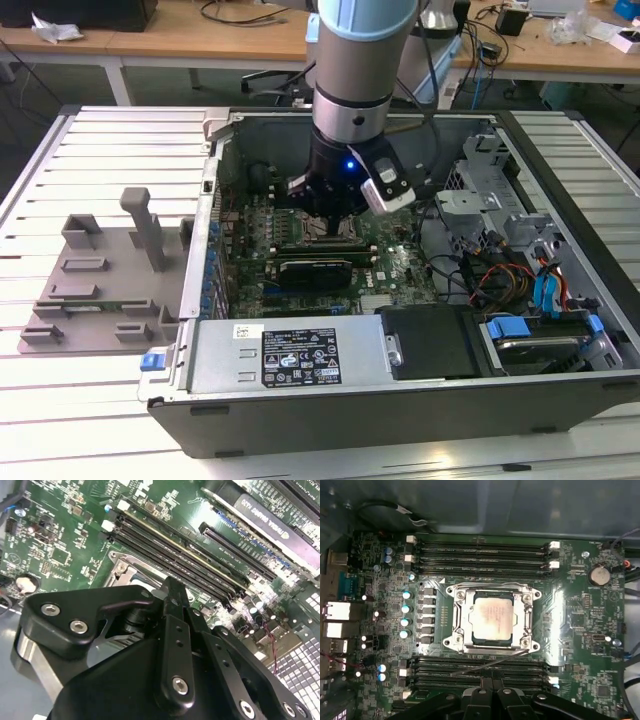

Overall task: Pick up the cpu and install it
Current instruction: 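Install the second cpu locking lever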

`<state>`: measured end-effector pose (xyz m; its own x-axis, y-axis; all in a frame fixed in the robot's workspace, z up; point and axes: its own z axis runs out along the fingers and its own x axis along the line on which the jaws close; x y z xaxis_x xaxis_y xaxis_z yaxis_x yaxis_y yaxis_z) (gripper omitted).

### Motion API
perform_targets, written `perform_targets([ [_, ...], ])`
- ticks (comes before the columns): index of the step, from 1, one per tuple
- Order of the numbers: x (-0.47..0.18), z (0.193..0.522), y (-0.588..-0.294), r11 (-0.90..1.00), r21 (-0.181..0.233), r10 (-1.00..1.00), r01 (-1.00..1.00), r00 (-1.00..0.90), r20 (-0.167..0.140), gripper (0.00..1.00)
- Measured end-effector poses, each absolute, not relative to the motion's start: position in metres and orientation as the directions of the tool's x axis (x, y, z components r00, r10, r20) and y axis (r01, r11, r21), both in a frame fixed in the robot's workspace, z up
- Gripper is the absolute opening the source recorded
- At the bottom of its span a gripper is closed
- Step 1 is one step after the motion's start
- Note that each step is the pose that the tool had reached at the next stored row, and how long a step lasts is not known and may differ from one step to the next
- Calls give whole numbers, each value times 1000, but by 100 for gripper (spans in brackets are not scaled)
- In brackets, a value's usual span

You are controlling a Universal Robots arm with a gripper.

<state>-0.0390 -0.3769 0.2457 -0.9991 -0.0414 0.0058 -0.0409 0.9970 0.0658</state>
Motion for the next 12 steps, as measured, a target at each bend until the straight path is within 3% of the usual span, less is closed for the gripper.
perform_targets([
  [12,-57,221,-375,997,66,-42,-41,-999,6,11],
])
